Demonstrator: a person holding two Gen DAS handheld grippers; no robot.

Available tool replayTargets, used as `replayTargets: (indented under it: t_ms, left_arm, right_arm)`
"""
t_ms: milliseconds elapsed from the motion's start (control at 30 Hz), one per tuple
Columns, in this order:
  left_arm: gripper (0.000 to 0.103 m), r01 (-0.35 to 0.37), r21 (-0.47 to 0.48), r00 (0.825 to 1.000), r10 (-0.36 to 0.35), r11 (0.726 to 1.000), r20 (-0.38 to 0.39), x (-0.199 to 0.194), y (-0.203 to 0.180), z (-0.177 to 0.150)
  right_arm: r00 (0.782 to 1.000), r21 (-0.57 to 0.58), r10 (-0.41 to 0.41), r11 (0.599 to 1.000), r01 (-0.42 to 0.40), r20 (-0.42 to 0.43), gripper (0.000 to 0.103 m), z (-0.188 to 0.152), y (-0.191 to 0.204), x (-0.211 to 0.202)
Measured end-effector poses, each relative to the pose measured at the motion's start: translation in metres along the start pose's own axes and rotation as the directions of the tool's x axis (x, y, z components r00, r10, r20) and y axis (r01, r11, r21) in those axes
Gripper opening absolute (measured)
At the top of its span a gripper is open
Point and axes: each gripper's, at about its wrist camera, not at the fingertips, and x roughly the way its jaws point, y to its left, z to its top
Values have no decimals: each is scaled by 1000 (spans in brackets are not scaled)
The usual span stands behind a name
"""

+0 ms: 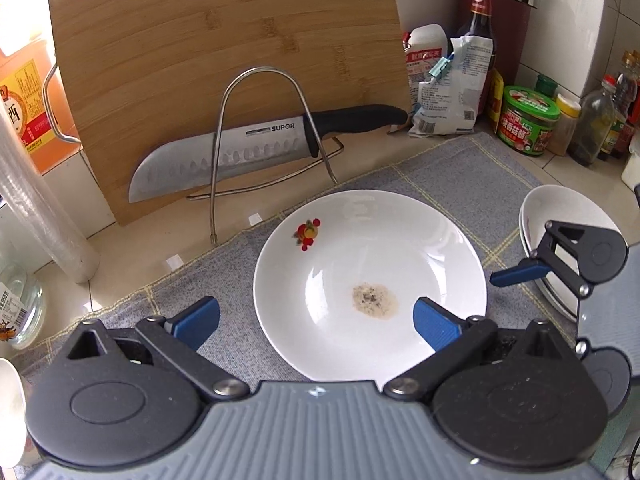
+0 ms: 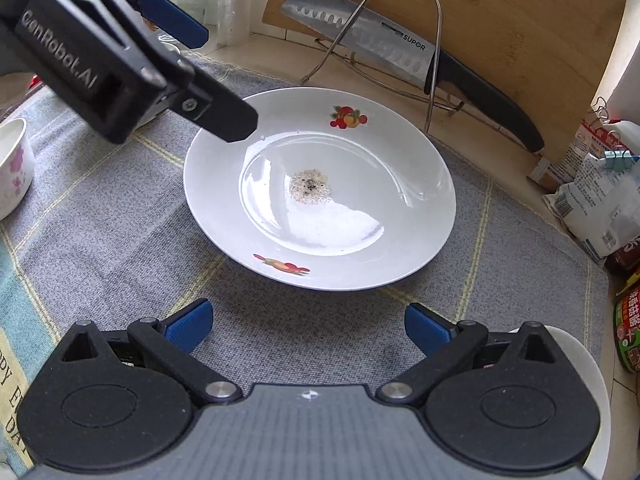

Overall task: Organize plates and bowls
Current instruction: 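Reach the left gripper to the rim of the brown-stained flowered plate, then close the left gripper on the stained plate's rim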

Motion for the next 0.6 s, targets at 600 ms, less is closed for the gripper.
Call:
replayTargets:
  t_ms: [600]
  left_arm:
    - [99, 92, -24, 991, -94, 995, -100, 69, 16, 43]
  right_arm:
    - [998, 37, 69, 997, -69, 0, 103, 8, -7, 15]
